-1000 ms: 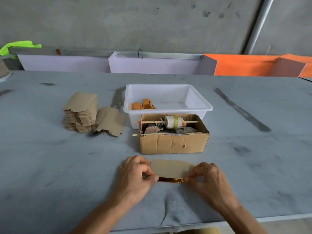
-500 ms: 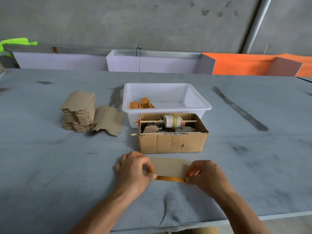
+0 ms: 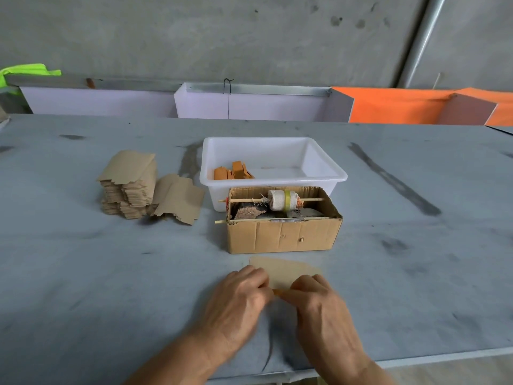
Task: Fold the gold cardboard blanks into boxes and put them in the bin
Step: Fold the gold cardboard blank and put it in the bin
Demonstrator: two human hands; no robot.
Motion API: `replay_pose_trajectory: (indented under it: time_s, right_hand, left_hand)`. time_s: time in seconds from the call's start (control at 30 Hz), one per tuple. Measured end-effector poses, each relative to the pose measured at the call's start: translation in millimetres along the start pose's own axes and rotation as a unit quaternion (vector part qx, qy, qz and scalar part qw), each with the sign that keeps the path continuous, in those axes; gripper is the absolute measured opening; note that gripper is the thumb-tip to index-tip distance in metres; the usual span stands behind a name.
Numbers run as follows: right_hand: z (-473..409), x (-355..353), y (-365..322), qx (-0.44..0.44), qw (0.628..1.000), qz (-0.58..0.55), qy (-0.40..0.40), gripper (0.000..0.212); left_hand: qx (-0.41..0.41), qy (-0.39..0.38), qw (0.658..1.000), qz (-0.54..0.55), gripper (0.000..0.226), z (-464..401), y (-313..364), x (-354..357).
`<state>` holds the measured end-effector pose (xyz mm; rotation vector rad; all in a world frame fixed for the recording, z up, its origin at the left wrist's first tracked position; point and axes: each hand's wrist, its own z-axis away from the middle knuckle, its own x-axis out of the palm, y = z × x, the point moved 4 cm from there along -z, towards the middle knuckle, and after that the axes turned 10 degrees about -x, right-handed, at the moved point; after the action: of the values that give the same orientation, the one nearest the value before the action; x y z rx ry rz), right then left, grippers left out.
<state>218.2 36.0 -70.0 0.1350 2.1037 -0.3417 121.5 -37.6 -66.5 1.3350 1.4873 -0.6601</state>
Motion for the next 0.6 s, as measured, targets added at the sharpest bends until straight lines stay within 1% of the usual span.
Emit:
replay_pose_trajectory:
  time_s: [0.07, 0.1, 0.13, 0.2, 0.23, 0.27, 0.33, 0.4, 0.43, 0.5, 0.57, 0.6]
  right_hand:
    - [5.9, 3.4, 3.9, -0.001, 1.0, -0.002, -0.019, 0.012]
    - [8.7, 3.4, 7.9, 0.005, 1.0, -0.007, -0.019, 0.012]
    - [11.4, 3.1, 12.2, 0.013, 1.0, -0.013, -0.019, 0.015]
    - [14.3, 2.2, 21.4, 0.033, 0.999, -0.029, -0.017, 0.029]
    - [14.2, 2.0, 25.2, 0.047, 0.998, -0.044, -0.019, 0.035]
    - [12.7, 1.9, 28.8, 0.065, 0.996, -0.061, -0.027, 0.038]
    - [5.8, 2.0, 38.2, 0.115, 0.988, -0.089, -0.052, 0.034]
    - [-2.4, 2.2, 48.6, 0.163, 0.979, -0.102, -0.061, 0.029]
    - [-7.3, 2.1, 53.0, 0.178, 0.977, -0.104, -0.057, 0.027]
    - [-17.4, 4.4, 57.9, 0.193, 0.975, -0.092, -0.066, 0.026]
    - [-24.6, 9.5, 60.5, 0.197, 0.972, -0.073, -0.105, 0.033]
    - [-27.4, 11.8, 60.7, 0.195, 0.97, -0.066, -0.126, 0.036]
  left_hand:
    - [-0.014, -0.012, 1.0, 0.009, 0.021, 1.3, -1.4, -0.8]
    - [-0.018, -0.022, 1.0, 0.008, 0.02, 2.8, -2.8, -0.1]
    - [-0.02, -0.035, 0.999, 0.005, 0.018, 5.1, -3.8, 1.0]
    - [-0.024, -0.069, 0.997, 0.014, 0.017, 10.6, -4.6, 4.2]
    - [-0.031, -0.089, 0.995, 0.03, 0.022, 12.0, -5.9, 6.0]
    - [-0.04, -0.094, 0.994, 0.05, 0.028, 11.6, -8.6, 6.8]
    - [-0.063, -0.082, 0.989, 0.103, 0.027, 4.2, -14.8, 3.8]
    - [-0.094, -0.049, 0.986, 0.127, 0.022, -8.2, -19.8, 1.5]
    - [-0.107, -0.034, 0.987, 0.115, 0.023, -13.6, -21.8, 2.5]
    - [-0.132, -0.037, 0.989, 0.057, 0.028, -21.0, -23.2, 9.7]
    - [-0.146, -0.056, 0.988, -0.008, 0.034, -23.6, -22.1, 19.5]
    - [-0.154, -0.062, 0.986, -0.021, 0.035, -24.7, -22.1, 22.6]
